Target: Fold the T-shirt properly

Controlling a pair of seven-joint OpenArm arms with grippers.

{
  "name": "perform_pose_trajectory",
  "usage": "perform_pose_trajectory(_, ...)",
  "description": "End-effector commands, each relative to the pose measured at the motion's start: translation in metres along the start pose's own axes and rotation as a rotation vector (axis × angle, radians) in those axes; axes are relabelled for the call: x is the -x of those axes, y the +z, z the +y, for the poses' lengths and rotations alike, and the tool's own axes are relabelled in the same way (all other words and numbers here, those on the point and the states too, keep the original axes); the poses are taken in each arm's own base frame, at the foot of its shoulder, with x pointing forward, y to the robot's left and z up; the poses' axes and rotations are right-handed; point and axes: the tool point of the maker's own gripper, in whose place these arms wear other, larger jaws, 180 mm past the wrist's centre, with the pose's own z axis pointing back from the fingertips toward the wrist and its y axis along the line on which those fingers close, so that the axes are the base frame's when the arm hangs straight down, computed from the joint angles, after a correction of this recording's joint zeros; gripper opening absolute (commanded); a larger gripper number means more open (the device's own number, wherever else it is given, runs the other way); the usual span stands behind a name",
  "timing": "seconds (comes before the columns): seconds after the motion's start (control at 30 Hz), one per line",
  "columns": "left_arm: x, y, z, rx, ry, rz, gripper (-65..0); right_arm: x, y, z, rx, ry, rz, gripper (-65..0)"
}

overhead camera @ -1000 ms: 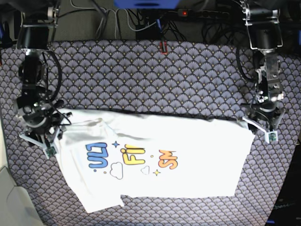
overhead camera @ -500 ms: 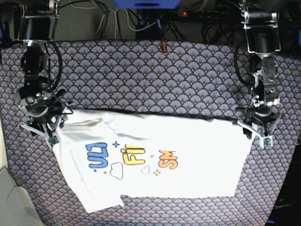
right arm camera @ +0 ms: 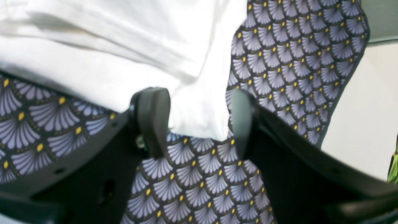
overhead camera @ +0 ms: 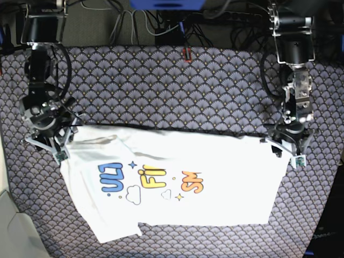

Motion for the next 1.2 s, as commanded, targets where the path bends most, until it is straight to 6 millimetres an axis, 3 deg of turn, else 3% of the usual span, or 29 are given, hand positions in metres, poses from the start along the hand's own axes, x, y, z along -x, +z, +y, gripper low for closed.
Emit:
perform_pose_trajectory(0.0, -0.034, 0.002, 0.007, -0.015, -0.003, -0.093, -34.7, -0.015, 0.004, -0.012, 0.03, -0.004, -0.047, -31.7)
perform_pose_trajectory(0.8, -0.026, 0.003, 0.011, -0.029, -0.007, -0.077, -34.8, -0.013, 0.003, -0.01, 0.023, -0.003, -0.044, -31.7)
perform_pose_trajectory(0.97, -0.021, 0.006, 0.031, -0.072, 0.035, -0.071, -34.8, -0.013, 0.003, -0.01, 0.023, -0.003, -0.044, -31.7)
perform_pose_trajectory(1.17, 0.007, -0.001, 0.034, -0.08, 0.052, 0.003, -34.8, -0.012, 0.003, -0.01, 0.023, -0.003, -0.04, -31.7)
